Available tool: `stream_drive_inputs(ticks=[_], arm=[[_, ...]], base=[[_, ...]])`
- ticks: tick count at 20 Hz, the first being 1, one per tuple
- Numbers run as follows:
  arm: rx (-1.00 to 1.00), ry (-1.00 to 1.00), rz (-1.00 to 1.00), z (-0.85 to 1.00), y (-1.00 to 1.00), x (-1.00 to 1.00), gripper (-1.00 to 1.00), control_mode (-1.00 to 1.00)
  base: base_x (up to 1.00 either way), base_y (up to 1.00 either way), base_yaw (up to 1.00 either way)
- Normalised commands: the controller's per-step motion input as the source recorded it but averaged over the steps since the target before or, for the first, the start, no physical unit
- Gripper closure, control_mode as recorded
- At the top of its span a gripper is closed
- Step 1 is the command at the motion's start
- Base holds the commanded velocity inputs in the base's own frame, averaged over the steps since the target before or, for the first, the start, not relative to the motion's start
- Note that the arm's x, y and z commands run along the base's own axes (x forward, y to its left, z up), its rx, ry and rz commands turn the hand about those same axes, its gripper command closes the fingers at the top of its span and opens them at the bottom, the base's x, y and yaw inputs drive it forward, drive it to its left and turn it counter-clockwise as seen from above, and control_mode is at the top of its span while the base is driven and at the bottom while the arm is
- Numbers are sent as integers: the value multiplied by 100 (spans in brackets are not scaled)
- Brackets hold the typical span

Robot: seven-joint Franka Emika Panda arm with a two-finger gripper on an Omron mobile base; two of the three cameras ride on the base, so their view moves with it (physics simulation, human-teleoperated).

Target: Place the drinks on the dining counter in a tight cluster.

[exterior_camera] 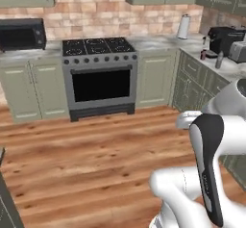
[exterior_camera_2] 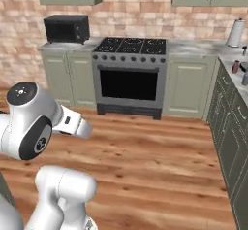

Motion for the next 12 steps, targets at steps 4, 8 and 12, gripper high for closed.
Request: stream_drive_inputs(ticks=[4, 8, 12], arm=[[0, 0, 0, 0, 0, 0, -100, 100], [0, 0, 0, 0, 0, 0, -100, 100], [0, 0, 0, 0, 0, 0, -100, 100]], base=[[100, 0, -49], [100, 22, -51], [100, 48, -41]])
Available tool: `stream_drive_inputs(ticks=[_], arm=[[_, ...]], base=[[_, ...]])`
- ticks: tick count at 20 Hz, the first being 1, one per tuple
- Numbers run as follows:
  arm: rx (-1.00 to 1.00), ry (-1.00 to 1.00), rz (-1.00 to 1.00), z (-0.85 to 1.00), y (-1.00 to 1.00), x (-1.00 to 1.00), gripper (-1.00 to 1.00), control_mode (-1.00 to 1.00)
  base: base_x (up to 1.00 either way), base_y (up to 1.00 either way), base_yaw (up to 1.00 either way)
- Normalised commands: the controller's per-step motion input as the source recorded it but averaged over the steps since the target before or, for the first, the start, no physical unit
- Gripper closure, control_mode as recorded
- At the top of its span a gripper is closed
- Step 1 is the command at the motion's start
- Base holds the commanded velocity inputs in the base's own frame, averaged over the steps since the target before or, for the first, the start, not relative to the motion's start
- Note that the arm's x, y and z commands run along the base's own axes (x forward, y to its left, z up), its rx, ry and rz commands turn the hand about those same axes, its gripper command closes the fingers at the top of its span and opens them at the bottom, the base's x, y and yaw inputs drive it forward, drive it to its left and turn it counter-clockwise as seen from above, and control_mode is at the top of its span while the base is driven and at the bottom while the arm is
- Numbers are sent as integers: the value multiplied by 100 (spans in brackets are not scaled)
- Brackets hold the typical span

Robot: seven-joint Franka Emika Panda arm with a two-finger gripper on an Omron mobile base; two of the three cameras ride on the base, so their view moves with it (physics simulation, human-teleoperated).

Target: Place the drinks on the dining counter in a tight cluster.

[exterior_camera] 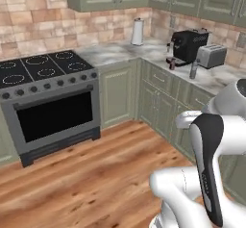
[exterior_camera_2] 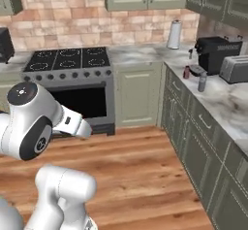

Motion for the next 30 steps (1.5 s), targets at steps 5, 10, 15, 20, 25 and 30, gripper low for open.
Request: stream_drive_inputs(ticks=[5, 10, 15, 20, 25, 30], arm=[[0, 0, 0, 0, 0, 0, -100, 100], [0, 0, 0, 0, 0, 0, -100, 100], [0, 0, 0, 0, 0, 0, -100, 100], [0, 0, 0, 0, 0, 0, -100, 100], [0, 0, 0, 0, 0, 0, -100, 100], [0, 0, 0, 0, 0, 0, -100, 100]], base=[[100, 31, -42], [95, 15, -61], [66, 12, -75], [69, 11, -74], [99, 47, -61], [100, 74, -38]])
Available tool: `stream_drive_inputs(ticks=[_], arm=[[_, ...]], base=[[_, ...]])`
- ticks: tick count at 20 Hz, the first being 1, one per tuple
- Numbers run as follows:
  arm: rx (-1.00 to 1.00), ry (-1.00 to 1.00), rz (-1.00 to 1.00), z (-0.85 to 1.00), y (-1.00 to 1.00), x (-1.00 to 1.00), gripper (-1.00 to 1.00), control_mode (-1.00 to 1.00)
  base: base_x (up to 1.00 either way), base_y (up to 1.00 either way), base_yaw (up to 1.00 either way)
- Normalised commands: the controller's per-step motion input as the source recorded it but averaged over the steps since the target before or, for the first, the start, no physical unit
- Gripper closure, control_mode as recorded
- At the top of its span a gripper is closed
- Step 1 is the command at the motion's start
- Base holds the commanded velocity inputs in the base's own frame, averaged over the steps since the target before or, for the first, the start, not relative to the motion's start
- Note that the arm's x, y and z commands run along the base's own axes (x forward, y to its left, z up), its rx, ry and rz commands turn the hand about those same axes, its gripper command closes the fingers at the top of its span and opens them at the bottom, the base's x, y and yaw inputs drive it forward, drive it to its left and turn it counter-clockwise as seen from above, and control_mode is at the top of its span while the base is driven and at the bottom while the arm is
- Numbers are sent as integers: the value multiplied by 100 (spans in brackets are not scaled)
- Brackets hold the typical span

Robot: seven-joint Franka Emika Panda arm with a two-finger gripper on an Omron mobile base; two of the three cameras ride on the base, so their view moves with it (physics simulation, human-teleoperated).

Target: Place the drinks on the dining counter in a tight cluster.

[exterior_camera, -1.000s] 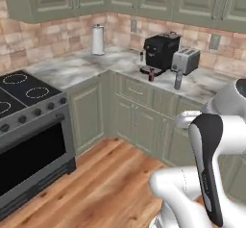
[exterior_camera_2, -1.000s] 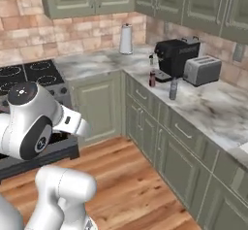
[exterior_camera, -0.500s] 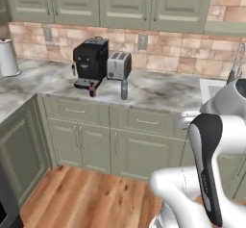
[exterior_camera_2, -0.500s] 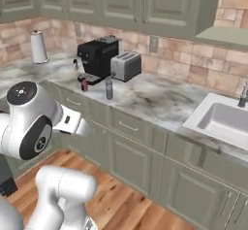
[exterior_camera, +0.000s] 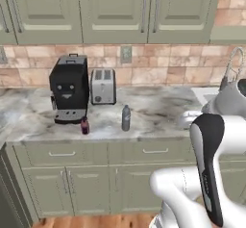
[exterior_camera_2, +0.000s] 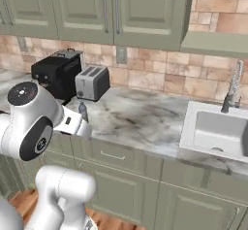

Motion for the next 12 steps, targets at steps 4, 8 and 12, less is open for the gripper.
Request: stream_drive_inputs(ticks=[4, 8, 12], arm=[[0, 0, 0, 0, 0, 0, -100, 100], [0, 0, 0, 0, 0, 0, -100, 100], [0, 0, 0, 0, 0, 0, -100, 100]], base=[[77, 28, -4], [32, 1, -12], [25, 21, -20]])
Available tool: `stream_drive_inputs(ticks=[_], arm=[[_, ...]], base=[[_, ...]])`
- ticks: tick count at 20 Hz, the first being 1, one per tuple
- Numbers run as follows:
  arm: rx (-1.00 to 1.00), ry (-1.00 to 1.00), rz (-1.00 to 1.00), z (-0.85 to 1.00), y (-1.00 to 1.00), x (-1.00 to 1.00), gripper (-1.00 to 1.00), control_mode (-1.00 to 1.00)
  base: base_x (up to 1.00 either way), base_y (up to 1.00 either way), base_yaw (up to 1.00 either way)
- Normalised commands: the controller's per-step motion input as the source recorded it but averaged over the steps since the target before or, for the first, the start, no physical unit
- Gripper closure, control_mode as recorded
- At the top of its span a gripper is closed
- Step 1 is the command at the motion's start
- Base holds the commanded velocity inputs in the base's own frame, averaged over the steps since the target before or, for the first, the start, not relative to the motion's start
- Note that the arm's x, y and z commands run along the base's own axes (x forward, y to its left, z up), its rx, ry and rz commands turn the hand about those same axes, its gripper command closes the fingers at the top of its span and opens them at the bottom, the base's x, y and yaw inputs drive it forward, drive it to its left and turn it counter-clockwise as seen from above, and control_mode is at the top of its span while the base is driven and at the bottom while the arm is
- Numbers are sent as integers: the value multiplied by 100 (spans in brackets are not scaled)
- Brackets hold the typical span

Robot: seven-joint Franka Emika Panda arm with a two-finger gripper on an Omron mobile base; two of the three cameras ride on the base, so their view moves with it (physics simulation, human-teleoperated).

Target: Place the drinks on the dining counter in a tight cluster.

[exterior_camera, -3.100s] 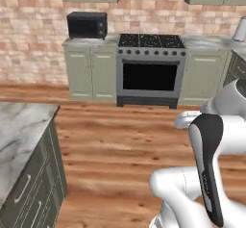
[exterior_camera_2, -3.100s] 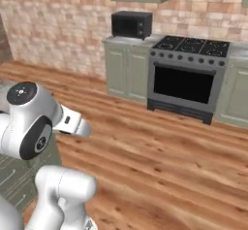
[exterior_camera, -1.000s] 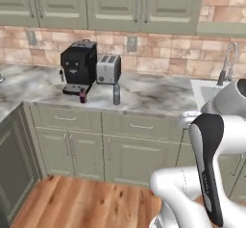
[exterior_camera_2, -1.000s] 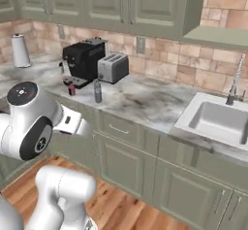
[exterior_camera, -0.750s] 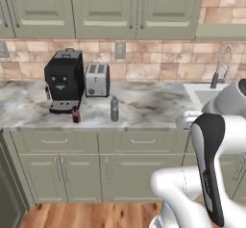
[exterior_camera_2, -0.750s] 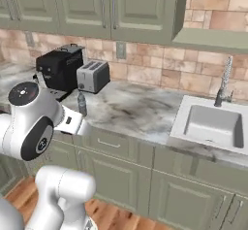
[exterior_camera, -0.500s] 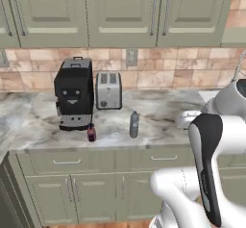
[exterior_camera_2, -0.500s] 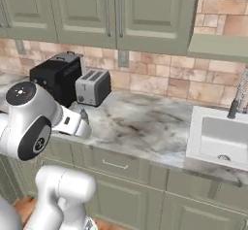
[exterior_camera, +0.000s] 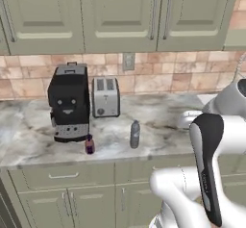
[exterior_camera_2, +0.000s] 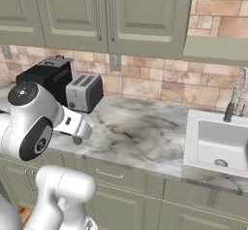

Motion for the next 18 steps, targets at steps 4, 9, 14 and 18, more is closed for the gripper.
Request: stream_drive_inputs(ticks=[4, 9, 14, 18], arm=[[0, 0, 0, 0, 0, 0, -100, 100], [0, 0, 0, 0, 0, 0, -100, 100], [0, 0, 0, 0, 0, 0, -100, 100], [0, 0, 0, 0, 0, 0, -100, 100]], base=[[40, 92, -19], [75, 72, -19], [1, -53, -11], [-29, -86, -6]])
